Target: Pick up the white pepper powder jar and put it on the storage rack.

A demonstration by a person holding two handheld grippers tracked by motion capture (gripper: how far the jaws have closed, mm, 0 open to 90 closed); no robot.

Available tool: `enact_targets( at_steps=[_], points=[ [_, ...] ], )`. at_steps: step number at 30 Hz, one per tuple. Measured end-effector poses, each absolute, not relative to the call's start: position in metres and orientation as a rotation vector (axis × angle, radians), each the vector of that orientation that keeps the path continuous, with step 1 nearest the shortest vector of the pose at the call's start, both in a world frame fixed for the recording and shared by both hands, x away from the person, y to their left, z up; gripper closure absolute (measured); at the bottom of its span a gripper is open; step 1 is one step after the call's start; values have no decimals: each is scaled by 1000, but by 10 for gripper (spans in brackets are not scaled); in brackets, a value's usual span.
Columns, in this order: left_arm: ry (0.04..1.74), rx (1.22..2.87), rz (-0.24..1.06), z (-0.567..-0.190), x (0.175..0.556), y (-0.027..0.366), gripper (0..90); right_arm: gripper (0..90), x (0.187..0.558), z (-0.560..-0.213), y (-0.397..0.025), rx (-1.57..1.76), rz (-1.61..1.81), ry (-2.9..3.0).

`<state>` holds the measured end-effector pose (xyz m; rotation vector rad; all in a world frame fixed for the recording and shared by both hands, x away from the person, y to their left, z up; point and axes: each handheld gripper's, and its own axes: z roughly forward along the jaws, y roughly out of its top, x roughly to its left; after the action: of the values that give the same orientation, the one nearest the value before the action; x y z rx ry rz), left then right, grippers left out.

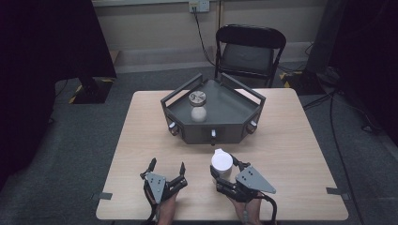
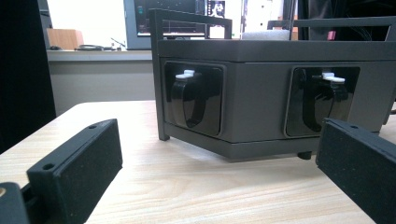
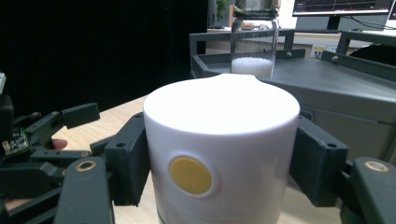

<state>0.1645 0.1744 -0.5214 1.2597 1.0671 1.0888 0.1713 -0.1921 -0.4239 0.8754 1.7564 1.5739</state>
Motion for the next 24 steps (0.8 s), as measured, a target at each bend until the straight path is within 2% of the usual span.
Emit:
enact_targets(
  at_steps=[24],
  points=[
    [1075, 1255, 1096, -521, 164, 173, 0, 301, 196, -393, -188, 844, 1593, 1743]
  ],
)
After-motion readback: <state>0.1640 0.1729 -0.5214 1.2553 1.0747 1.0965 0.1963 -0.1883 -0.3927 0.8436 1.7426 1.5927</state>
